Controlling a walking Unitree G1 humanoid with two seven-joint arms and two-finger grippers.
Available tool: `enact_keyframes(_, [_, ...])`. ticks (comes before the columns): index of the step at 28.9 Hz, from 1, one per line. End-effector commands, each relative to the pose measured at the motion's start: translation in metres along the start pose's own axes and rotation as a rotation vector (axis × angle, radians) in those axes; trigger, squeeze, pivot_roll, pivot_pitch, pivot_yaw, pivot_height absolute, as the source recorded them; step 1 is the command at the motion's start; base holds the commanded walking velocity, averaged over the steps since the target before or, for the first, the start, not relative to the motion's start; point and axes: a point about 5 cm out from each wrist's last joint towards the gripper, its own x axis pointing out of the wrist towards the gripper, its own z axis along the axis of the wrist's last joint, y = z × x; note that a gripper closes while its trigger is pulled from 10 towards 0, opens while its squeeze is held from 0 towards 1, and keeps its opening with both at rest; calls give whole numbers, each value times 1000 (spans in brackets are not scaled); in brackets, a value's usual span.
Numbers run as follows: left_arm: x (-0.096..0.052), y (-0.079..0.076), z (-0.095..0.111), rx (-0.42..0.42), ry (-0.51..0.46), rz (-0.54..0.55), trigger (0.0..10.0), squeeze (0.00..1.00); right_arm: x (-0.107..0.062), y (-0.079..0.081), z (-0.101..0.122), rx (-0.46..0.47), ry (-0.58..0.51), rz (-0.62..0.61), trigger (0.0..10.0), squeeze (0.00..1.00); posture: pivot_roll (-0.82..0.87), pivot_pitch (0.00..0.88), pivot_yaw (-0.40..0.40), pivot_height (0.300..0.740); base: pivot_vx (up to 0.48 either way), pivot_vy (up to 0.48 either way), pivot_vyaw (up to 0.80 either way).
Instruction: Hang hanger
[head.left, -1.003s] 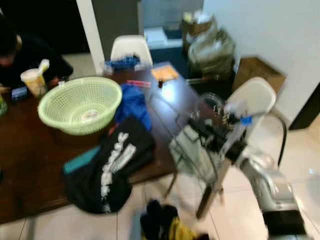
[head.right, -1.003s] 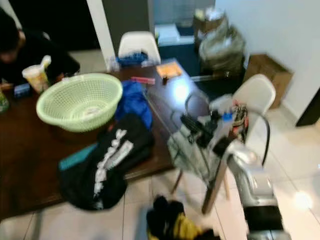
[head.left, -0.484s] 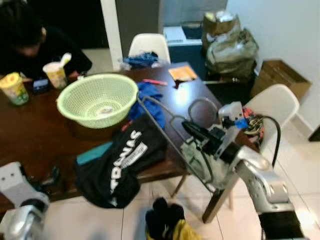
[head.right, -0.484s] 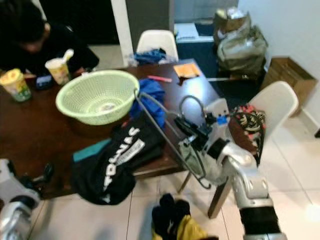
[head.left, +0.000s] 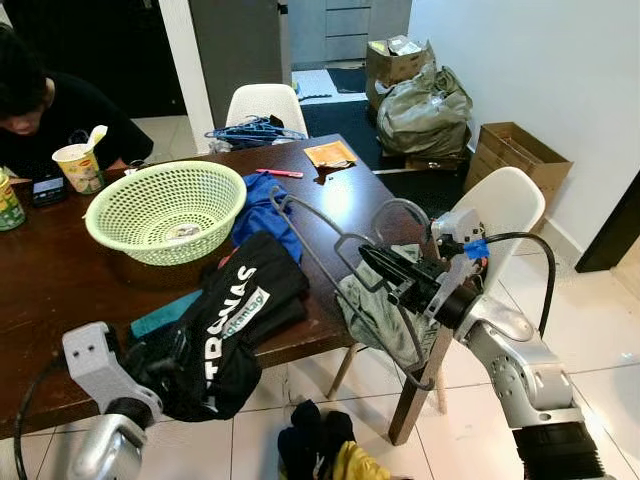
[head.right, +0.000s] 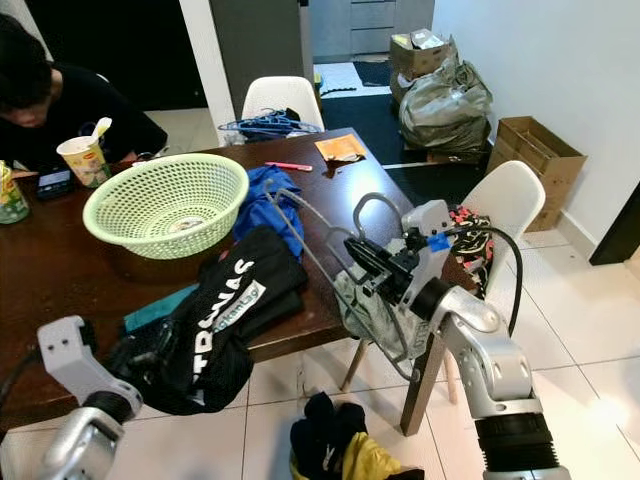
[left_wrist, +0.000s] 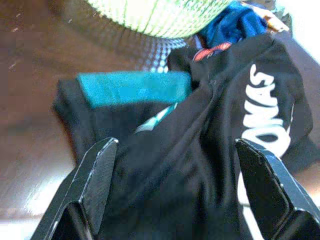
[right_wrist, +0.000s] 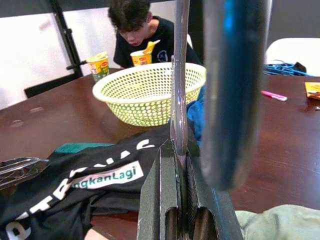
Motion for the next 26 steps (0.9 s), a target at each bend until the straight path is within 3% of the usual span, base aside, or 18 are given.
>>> enact_keyframes(1, [-3,-3,0,7,8,10,10000,0,0,-2,3,-9,-1,-3,10000,0,24,31,25,740,0,0,0])
enact_keyframes(7, [-20,2,-1,27,5,71,10000,0,1,-2,2,-13,5,0,10000,0,31,31,21,740,0,0,0])
enact_keyframes(13, [-24,7,-4,10,1,111,10000,0,3,-1,2,-14,7,6,10000,0,31,26,19,740,0,0,0])
enact_keyframes(18, [-31,24,-9,-2,-13,208,10000,0,3,-1,2,-16,7,8,10000,0,31,26,20,740,0,0,0])
enact_keyframes(26, [-19,26,-3,-29,-39,185,10000,0,1,-2,3,-15,5,5,10000,0,23,31,14,740,0,0,0])
